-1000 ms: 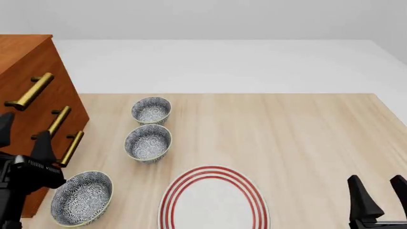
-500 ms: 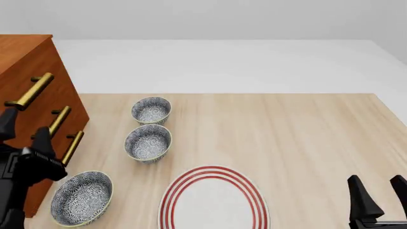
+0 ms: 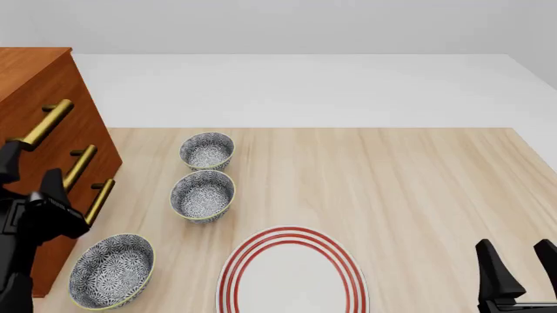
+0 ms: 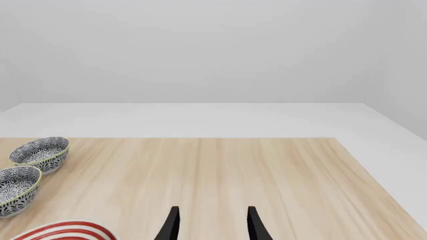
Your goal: Open the top drawer of the cabinet.
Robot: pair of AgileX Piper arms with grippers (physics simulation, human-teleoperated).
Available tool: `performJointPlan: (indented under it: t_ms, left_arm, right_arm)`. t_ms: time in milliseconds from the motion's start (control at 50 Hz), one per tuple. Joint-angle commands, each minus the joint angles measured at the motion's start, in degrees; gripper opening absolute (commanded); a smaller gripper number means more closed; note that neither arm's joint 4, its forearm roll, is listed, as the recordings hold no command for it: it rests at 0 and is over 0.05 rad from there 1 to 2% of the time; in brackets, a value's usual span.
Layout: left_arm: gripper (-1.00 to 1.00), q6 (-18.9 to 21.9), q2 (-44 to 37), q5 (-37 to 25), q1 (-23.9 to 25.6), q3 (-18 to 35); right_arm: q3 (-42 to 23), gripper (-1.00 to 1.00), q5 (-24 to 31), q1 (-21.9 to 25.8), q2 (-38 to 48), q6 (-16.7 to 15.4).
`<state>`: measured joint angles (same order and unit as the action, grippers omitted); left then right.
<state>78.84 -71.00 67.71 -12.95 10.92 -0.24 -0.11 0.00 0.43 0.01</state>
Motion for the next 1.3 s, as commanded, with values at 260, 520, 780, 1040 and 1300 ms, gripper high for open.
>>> performJointPlan:
  t_ms: [260, 520, 780, 1040, 1300]
  left_arm:
    - [1.00, 0.8, -2.8, -0.6, -1.8, 2.6]
    - [1.00, 1.2, -3.9, -1.2, -2.7, 4.0]
    - [1.00, 1.2, -6.0, -1.3, -3.4, 5.5]
    - [1.00, 1.2, -6.6, -2.6, -4.4, 7.6]
    - [1.00, 1.7, -8.4, -2.1, -4.3, 8.6]
  right_arm:
    - [0.0, 1.00, 0.0, 0.0, 0.0, 0.0]
    - [0.0, 1.00, 0.0, 0.0, 0.0, 0.0]
    - [0.0, 1.00, 0.0, 0.0, 0.0, 0.0]
    - [0.0, 1.00, 0.0, 0.0, 0.0, 0.0]
    - [0.0, 1.00, 0.0, 0.0, 0.0, 0.0]
